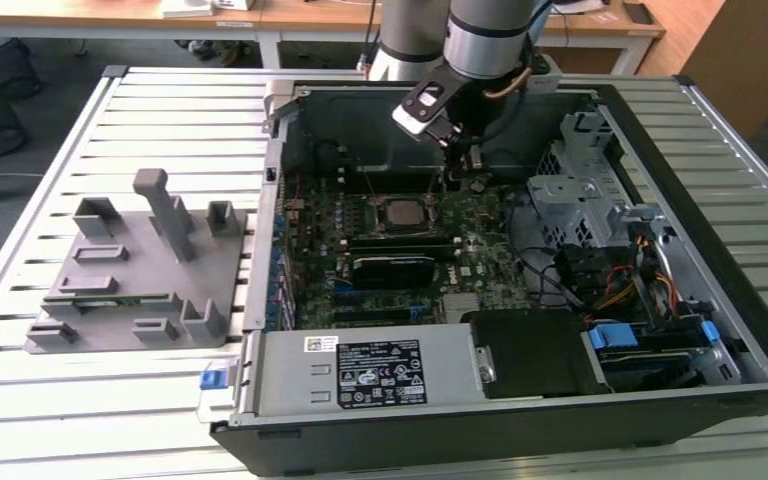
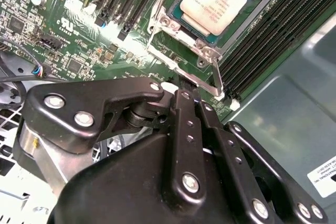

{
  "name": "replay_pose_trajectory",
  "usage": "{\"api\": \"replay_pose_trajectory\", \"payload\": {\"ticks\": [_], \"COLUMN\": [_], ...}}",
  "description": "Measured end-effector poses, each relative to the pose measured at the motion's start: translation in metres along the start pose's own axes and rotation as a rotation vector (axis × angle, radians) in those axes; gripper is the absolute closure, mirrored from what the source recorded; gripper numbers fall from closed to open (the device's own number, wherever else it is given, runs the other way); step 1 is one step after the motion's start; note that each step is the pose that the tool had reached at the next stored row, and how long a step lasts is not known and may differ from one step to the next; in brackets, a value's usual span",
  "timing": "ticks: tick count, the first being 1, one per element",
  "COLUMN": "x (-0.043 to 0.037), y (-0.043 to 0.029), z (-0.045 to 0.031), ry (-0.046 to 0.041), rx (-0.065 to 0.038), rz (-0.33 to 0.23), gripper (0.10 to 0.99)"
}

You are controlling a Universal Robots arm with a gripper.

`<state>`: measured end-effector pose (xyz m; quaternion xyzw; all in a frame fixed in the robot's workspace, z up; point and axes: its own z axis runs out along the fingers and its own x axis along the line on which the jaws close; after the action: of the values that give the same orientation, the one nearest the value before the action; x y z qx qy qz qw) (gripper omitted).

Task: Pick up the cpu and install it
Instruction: 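Close the cpu cover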

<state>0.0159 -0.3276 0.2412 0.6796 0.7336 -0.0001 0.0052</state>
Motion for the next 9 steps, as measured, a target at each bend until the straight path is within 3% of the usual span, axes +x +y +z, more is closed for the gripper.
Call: {"api": "replay_pose_trajectory", "payload": {"ticks": [9], "x": [0.0002], "y": [-0.0029], "z": [0.0003], "ry": [0.0002], "rx": [0.000], "rz": [0.000], "gripper": [0.980]}}
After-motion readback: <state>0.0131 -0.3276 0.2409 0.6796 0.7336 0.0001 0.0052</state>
